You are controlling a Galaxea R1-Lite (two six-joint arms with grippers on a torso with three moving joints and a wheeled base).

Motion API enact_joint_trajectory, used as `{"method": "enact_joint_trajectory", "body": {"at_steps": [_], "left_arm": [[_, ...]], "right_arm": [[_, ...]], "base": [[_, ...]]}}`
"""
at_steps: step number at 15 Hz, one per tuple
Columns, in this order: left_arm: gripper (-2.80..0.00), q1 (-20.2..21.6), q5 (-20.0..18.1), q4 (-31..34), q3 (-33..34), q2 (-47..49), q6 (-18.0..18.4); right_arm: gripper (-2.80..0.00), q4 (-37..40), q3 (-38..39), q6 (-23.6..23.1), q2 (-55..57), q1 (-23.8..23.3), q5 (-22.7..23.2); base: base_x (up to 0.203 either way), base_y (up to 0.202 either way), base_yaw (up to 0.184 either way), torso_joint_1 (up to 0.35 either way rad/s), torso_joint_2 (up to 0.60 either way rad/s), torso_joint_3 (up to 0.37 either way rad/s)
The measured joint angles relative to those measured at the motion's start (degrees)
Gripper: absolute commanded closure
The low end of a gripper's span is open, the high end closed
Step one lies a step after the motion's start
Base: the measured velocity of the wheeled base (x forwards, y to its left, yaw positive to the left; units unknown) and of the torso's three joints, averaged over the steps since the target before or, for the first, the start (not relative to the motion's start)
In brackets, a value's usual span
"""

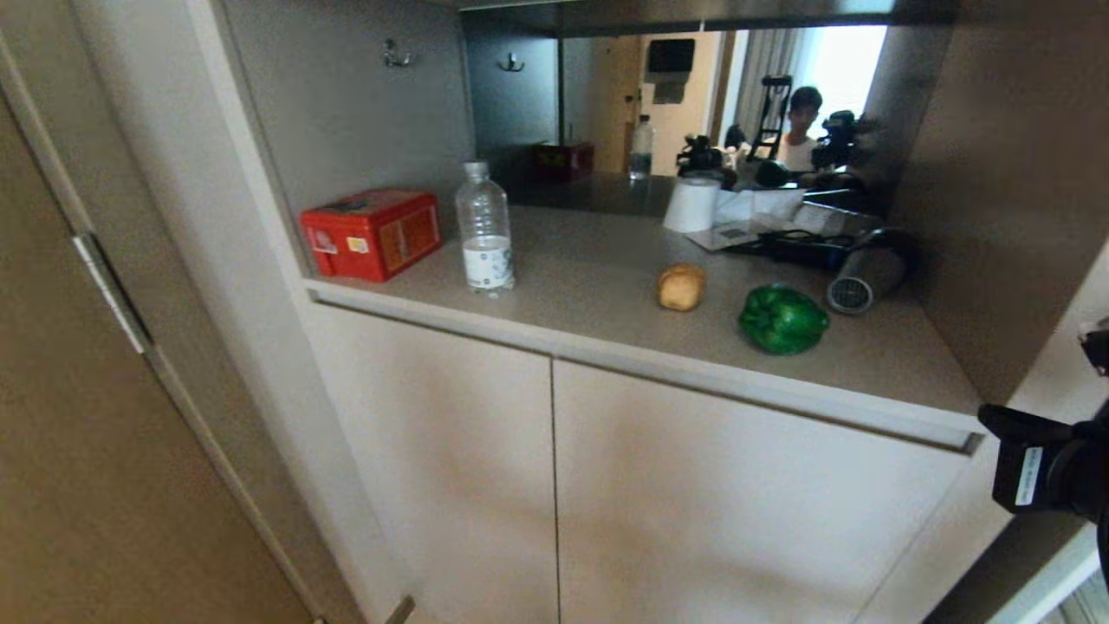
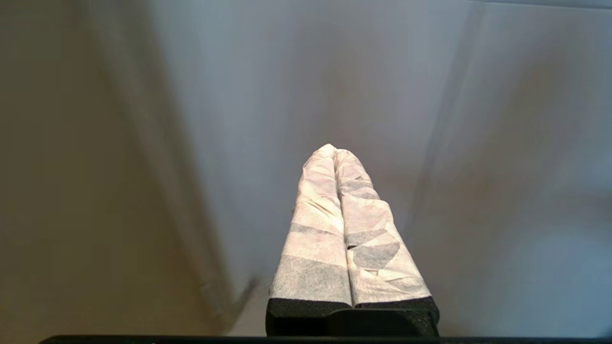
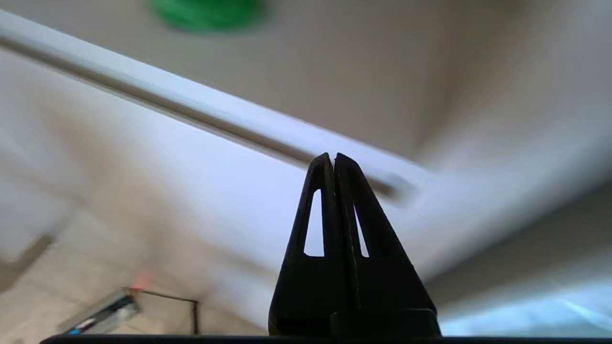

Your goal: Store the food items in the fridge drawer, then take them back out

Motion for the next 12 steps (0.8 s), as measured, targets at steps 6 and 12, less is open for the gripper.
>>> {"method": "enact_joint_trajectory", "body": {"at_steps": [6,12], "left_arm": [[0.0,0.05,0.02,-0.01,0.0,0.0,0.0],[0.0,0.02,0.0,0.0,0.0,0.0,0.0]], "right_arm": [[0.0,0.2,3.67,-0.26,-1.55,0.2,3.44],[0.0,0.03,9.34,0.05,-3.62,0.24,6.15]], "base": [[-0.002,0.009,-0.172,0.003,0.0,0.004],[0.001,0.008,-0.175,0.003,0.0,0.005]]}}
